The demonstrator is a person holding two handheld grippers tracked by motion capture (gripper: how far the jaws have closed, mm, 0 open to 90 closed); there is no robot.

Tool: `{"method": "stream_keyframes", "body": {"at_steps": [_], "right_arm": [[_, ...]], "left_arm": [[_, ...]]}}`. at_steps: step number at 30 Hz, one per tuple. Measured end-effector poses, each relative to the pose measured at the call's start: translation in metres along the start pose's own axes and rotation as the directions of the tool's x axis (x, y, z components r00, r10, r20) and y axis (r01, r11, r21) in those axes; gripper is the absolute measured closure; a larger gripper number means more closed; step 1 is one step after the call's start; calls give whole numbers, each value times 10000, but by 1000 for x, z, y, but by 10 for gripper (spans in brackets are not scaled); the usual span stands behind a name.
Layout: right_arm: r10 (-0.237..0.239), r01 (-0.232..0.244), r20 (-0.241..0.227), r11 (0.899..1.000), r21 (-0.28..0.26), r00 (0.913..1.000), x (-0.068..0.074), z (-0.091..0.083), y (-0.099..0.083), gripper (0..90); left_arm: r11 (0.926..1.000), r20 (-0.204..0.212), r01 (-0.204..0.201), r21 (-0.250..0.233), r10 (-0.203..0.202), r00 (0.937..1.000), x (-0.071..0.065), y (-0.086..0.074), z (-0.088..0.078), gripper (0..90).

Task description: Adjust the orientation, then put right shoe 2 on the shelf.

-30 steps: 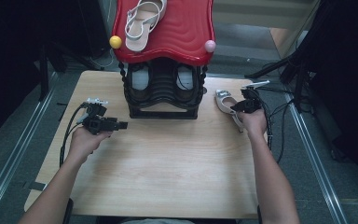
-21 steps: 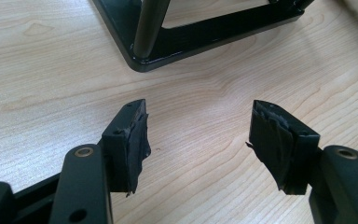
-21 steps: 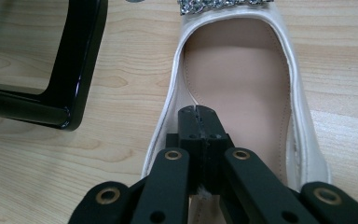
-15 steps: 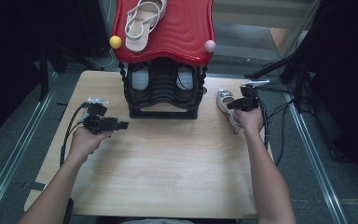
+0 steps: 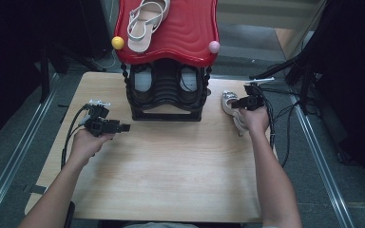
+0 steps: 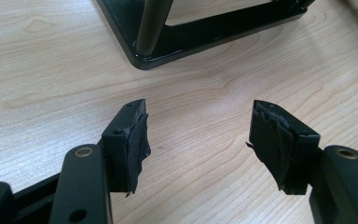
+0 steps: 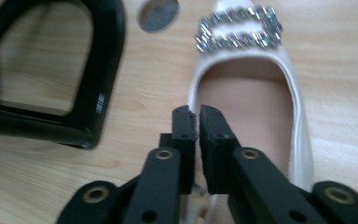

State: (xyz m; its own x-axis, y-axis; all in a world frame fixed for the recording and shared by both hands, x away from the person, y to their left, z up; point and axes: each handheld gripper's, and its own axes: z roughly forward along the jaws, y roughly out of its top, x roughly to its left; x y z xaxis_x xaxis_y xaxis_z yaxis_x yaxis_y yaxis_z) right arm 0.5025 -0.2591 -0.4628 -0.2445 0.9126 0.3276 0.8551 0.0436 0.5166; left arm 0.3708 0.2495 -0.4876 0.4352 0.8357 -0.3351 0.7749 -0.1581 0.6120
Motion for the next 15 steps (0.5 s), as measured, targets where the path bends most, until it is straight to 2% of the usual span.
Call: {"method": "stream_keyframes", "body": {"at_steps": [3,4,7,9,11,15], "right_arm": [[-47,41,-259,9997,-247,9997,3,-4,2,826],[-198,191,-263,9994,-281,9995,4,-4,2,808],[-193,192,-125,9998,-73,9997,3,0,0,761],[-206,205,37,9997,98,9998,2,5,0,759],[-96,97,-76,9997,236,9999,1,8,-1,757],[-264,262,71,9990,359,9996,5,14,-1,760]], "left_arm": [[10000,-50,-16,1,16,10000,-1,0,1,374],[10000,-63,-16,-2,16,10000,-1,0,1,374],[10000,-58,-32,21,32,10000,-1,0,1,374],[10000,-52,-46,7,46,10000,-2,0,1,374],[10000,-23,-47,9,47,10000,-1,0,1,374],[10000,-67,-63,43,63,10000,-1,0,3,374]]}}
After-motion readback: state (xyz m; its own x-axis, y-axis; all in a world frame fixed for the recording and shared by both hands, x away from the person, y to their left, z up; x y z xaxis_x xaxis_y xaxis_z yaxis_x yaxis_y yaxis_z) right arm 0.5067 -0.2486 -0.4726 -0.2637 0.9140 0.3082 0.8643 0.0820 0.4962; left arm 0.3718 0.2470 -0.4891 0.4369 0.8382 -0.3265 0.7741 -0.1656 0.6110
